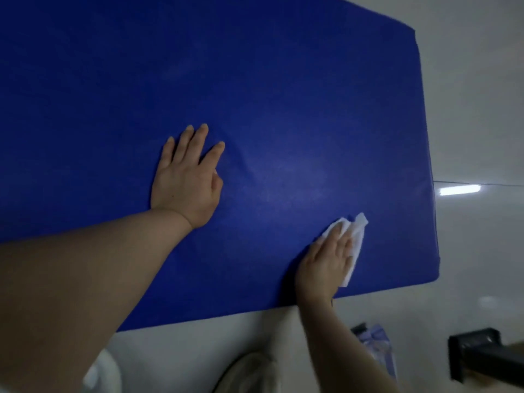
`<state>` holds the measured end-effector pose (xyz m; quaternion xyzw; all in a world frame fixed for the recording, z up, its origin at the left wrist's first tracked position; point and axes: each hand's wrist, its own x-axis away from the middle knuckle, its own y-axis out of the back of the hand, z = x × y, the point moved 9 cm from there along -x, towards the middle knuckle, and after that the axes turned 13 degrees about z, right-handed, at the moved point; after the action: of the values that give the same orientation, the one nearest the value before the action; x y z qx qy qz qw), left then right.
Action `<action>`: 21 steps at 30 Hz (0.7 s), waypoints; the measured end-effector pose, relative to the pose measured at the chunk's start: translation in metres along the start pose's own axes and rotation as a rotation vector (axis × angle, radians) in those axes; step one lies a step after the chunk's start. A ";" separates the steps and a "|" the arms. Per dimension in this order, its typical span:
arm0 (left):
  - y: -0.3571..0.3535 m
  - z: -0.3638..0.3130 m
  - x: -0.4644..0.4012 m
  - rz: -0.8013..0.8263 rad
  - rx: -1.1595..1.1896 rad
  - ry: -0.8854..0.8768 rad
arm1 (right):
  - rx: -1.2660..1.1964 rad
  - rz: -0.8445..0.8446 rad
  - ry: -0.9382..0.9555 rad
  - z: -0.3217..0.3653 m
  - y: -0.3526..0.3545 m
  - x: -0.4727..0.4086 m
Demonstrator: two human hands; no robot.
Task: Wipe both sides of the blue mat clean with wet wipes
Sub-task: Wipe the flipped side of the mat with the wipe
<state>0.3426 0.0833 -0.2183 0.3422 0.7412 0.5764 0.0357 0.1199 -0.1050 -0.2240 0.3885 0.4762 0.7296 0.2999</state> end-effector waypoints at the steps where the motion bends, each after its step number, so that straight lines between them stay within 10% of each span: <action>1: 0.000 0.000 0.000 0.001 0.002 -0.001 | -0.005 -0.021 0.038 0.014 -0.007 0.023; 5: 0.000 0.000 0.001 -0.001 0.011 0.000 | -0.004 0.081 0.281 0.069 -0.051 0.108; 14: -0.001 -0.001 0.000 -0.015 0.010 -0.016 | -0.050 0.044 -0.230 -0.015 -0.011 0.028; 21: -0.001 0.000 0.000 -0.001 0.015 -0.014 | -0.067 0.076 -0.010 0.043 -0.045 0.093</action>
<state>0.3417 0.0832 -0.2189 0.3462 0.7454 0.5684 0.0388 0.1115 0.0063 -0.2293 0.3995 0.4351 0.7541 0.2871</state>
